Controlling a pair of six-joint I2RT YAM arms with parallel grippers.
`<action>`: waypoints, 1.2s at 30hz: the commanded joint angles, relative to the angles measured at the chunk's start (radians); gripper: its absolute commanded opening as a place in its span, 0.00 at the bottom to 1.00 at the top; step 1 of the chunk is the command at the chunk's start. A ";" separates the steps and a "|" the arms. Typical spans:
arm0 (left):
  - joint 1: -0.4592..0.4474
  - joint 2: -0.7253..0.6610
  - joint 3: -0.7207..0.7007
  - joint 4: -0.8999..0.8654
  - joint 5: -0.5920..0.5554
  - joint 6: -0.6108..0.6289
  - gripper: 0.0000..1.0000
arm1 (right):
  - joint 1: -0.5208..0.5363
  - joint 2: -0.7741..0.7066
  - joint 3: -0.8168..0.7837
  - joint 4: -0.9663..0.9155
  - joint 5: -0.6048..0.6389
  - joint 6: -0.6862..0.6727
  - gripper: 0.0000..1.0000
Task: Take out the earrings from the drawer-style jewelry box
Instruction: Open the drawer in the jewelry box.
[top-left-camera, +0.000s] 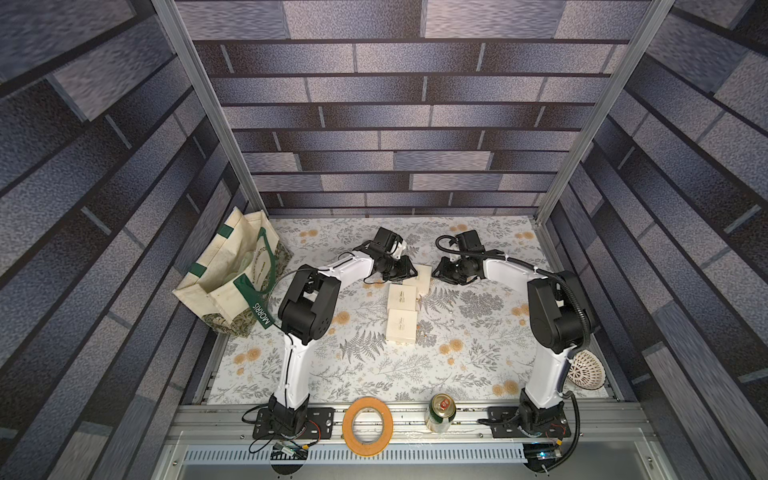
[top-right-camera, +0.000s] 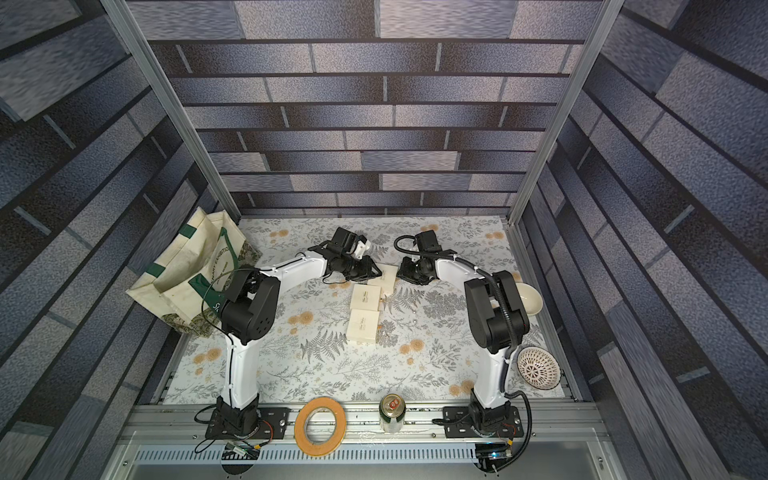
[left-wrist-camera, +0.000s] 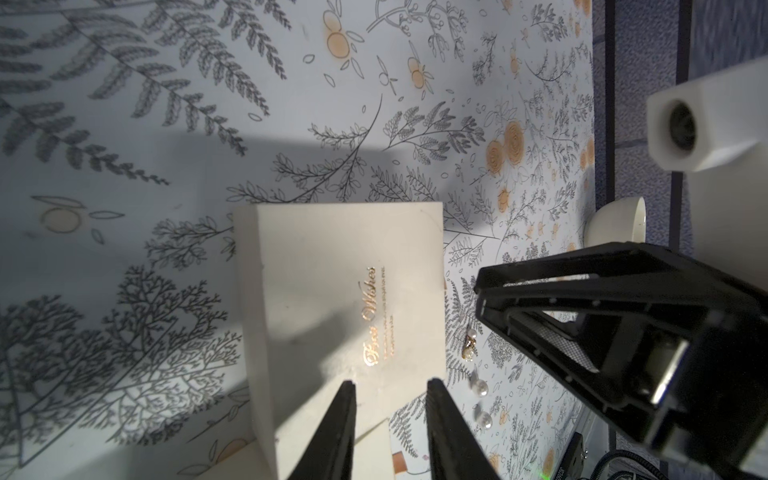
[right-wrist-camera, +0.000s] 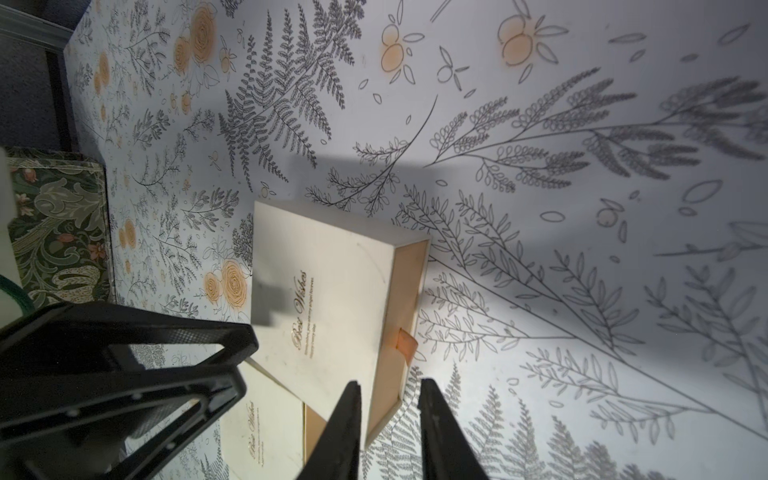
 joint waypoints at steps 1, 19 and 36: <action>-0.001 0.014 0.021 -0.019 -0.004 -0.005 0.32 | 0.005 -0.020 -0.013 0.012 -0.016 0.015 0.25; -0.002 0.035 0.017 -0.043 -0.018 -0.007 0.31 | 0.005 -0.001 -0.034 0.031 -0.019 0.023 0.22; -0.002 0.038 0.016 -0.046 -0.023 -0.005 0.31 | 0.009 0.032 -0.032 0.044 -0.036 0.035 0.21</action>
